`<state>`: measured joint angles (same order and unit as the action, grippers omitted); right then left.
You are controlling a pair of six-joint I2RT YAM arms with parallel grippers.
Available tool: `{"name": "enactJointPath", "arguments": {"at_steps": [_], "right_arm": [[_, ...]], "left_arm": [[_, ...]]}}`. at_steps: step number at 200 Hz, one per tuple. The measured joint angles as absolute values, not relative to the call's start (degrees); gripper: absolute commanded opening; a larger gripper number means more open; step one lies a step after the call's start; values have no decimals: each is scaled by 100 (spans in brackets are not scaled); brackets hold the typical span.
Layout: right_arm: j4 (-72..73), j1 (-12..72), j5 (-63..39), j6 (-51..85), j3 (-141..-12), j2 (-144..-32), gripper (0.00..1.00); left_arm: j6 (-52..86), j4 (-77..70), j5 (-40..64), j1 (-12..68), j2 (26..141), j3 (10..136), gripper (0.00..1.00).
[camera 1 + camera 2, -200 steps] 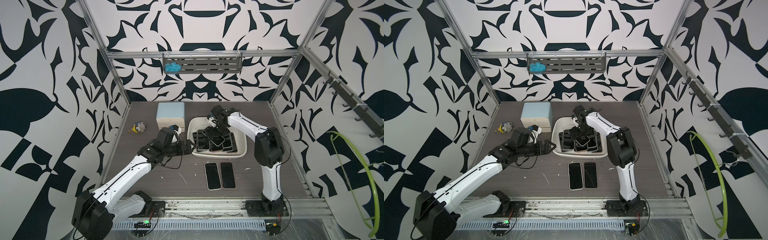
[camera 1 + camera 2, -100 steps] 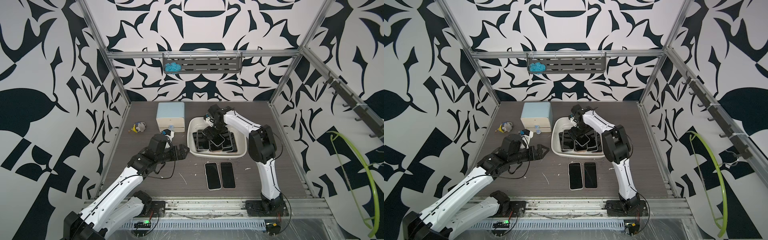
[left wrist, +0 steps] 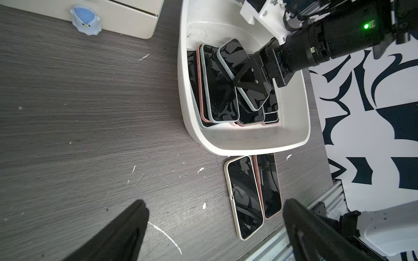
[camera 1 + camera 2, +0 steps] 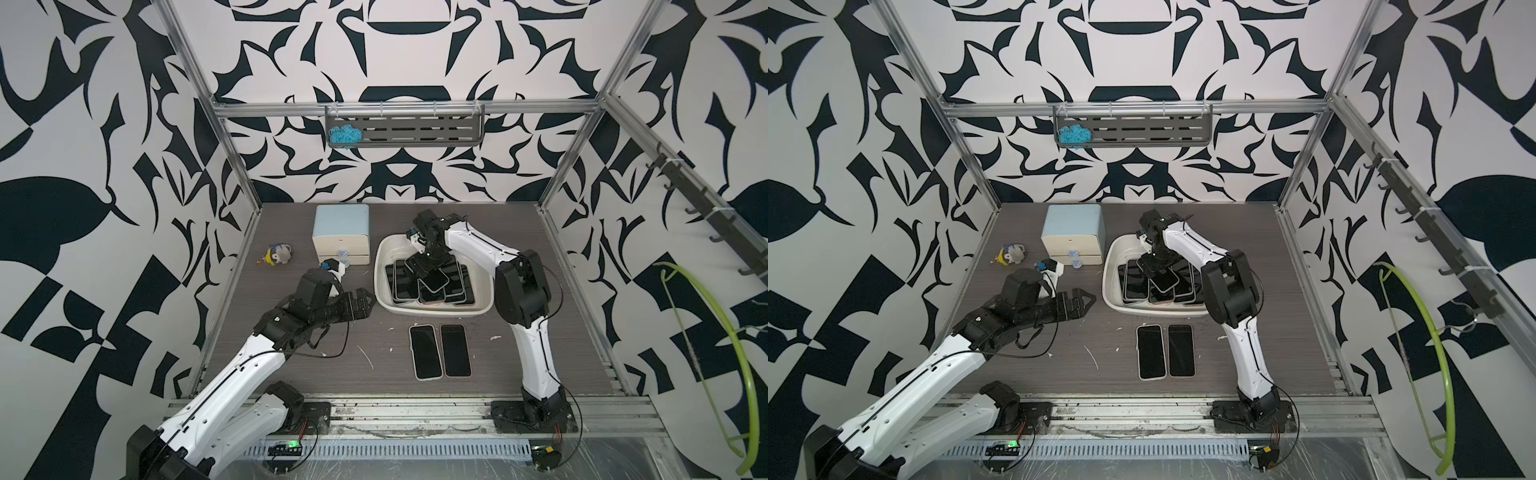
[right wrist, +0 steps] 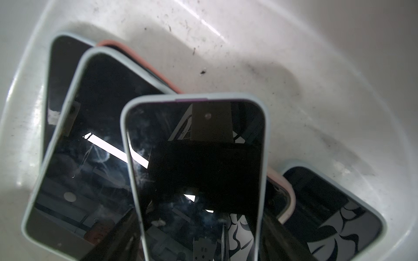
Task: Take the phone out of the storage box
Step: Pick up the phone from the storage box, then place the phone at the center of the board.
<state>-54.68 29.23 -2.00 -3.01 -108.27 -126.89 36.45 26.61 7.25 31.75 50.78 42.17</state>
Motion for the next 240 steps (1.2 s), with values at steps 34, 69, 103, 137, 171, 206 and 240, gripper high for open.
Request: {"name": "enactJointPath", "arguments": {"at_steps": [34,69,103,137,171,206,240], "right_arm": [[-5474,2923,-110,27,-10785,-12479,64],[-5494,2891,-67,440,-10541,-11489,63],[-5465,2869,-38,945,-9404,-9845,63],[-5710,2858,-86,1782,-7417,-8036,62],[-6252,2858,-311,2646,-5951,-6674,62],[-6740,2860,-445,3146,-5360,-6184,62],[-6862,2858,-508,3291,-5177,-6388,62]], "left_arm": [[3684,2464,725,3175,5017,4066,100],[3686,2198,727,3177,5017,3909,100],[3647,1839,786,3177,4993,3774,100],[3566,1483,923,3177,5059,3673,100],[3461,1188,1079,3177,5406,3673,100],[3417,1039,1192,3177,5776,3686,100],[3426,1002,1201,3177,5798,3688,100]]}}
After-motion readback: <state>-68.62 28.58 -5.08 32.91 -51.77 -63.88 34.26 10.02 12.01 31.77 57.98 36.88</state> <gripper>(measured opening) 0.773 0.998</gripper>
